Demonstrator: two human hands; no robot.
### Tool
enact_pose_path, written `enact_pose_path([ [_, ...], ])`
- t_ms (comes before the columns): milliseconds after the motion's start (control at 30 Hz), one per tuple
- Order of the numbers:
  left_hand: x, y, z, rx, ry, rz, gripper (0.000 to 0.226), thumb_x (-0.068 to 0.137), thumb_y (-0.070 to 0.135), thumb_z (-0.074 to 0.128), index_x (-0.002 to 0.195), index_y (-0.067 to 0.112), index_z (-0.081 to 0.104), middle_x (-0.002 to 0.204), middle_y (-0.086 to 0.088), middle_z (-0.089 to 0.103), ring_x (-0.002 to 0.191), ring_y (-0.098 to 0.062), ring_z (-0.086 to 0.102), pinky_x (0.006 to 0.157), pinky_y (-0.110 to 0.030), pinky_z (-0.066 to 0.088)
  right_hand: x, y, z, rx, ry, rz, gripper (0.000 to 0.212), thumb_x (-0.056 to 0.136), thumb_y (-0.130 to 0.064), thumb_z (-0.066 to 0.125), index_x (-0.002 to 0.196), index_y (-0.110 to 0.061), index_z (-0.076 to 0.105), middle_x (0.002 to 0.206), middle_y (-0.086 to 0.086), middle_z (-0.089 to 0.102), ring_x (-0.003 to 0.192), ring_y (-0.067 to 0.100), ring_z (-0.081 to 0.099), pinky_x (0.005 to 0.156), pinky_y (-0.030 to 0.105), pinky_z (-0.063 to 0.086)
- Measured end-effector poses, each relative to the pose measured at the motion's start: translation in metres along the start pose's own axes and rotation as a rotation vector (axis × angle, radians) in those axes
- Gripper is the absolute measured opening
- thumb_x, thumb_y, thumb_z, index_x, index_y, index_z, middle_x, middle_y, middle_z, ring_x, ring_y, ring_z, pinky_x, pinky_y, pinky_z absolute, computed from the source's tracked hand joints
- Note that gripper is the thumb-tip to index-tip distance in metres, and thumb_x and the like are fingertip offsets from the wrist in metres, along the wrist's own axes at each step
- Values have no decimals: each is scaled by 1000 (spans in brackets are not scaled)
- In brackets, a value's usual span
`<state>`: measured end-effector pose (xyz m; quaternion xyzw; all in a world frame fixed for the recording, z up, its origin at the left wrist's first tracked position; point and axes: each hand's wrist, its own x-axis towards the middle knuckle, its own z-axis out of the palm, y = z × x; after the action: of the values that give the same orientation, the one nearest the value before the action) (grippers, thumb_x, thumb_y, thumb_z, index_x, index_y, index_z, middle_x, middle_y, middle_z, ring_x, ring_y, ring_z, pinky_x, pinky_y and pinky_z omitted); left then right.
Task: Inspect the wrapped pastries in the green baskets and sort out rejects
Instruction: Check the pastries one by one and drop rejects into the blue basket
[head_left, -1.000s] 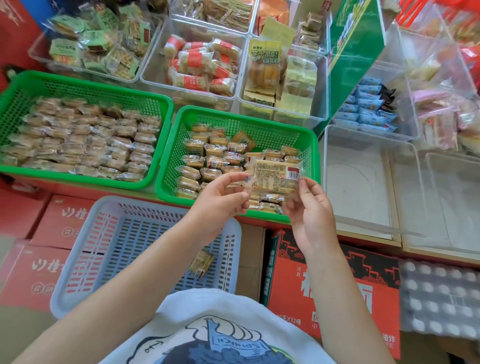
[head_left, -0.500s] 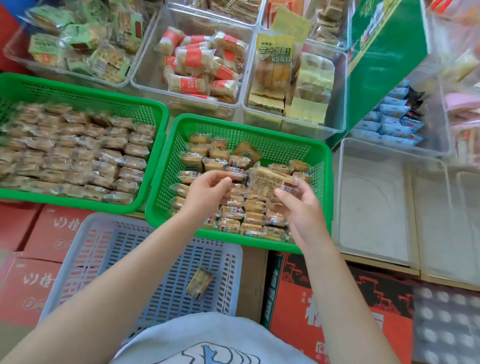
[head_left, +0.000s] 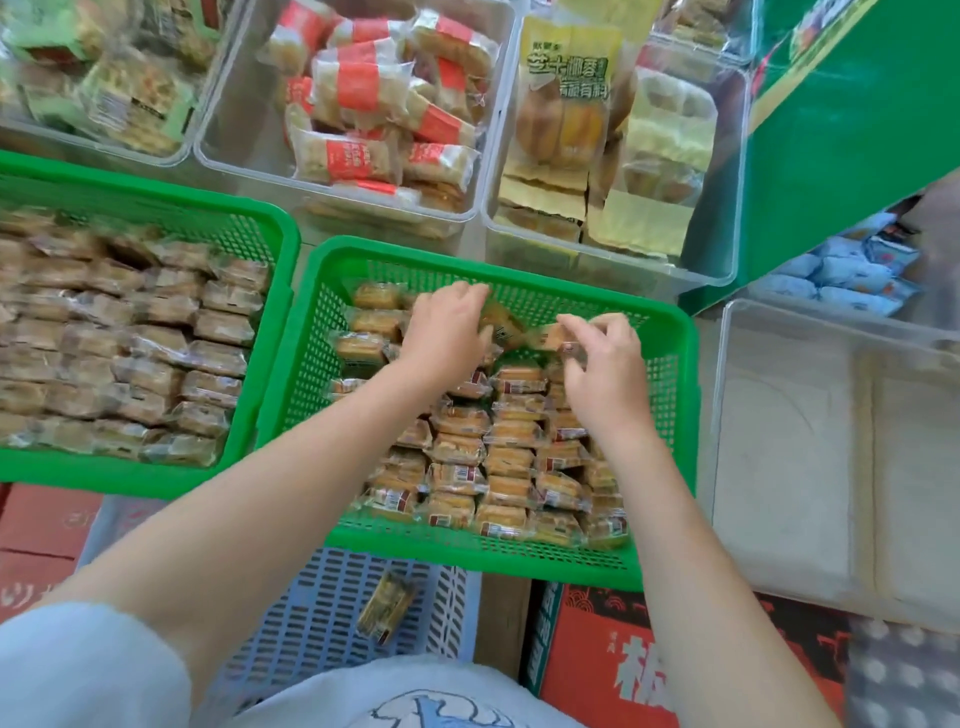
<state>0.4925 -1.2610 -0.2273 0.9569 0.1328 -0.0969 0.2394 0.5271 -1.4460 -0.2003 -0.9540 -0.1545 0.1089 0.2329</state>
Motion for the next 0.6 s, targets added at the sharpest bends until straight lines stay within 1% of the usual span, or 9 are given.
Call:
enact_pose_path([
  [67,7,2,4,23,-29,0,49,98,26,59,143,13,46,139,-8,58,130,-26,51,111,-43,32,1,3,7,-82,-33,-46,45,92,2,56,135,-13,61,117,11,50,113,27,45,99,37,40],
  [167,13,5,8,88,-57,6,44,95,31,63,136,16,53,124,-4,65,120,-27,55,106,-45,34,1,5,12,-56,-50,-80,45,92,3,55,133,-11,62,119,12,50,114,28,44,98,33,37],
  [233,14,7,9,175,-105,40,45,94,34,65,136,20,55,125,-4,62,122,-27,53,107,-47,32,2,7,13,-23,-43,-77,44,91,3,56,132,-12,63,120,12,50,115,28,45,99,31,36],
  [300,16,10,8,241,-112,60,39,93,33,65,130,22,59,125,-7,57,122,-28,50,104,-47,33,2,9,14,-3,-42,-71,43,91,2,57,132,-12,63,120,11,50,115,28,46,99,31,37],
  [367,15,10,6,247,-62,86,32,93,31,64,123,19,63,124,-8,55,119,-29,49,97,-44,37,1,9,14,15,-45,-64,43,91,1,59,132,-13,63,120,11,49,116,28,47,98,29,37],
  [467,4,1,-2,147,77,120,27,95,24,58,118,12,65,119,-9,63,110,-29,57,87,-40,44,2,7,16,50,-66,-73,44,92,-1,59,134,-13,61,121,9,51,116,26,48,99,32,41],
  [533,-8,-9,-11,75,162,110,28,95,20,58,120,9,63,115,-10,67,104,-31,61,81,-41,48,3,2,20,31,-97,-105,44,94,-2,58,136,-14,59,122,6,56,116,24,49,100,35,42],
  [600,-19,-14,-16,37,192,113,32,95,19,61,125,8,62,116,-11,67,105,-32,61,77,-41,49,4,-5,29,-81,-115,-150,45,92,0,57,134,-14,57,121,6,60,114,26,51,99,41,43],
])
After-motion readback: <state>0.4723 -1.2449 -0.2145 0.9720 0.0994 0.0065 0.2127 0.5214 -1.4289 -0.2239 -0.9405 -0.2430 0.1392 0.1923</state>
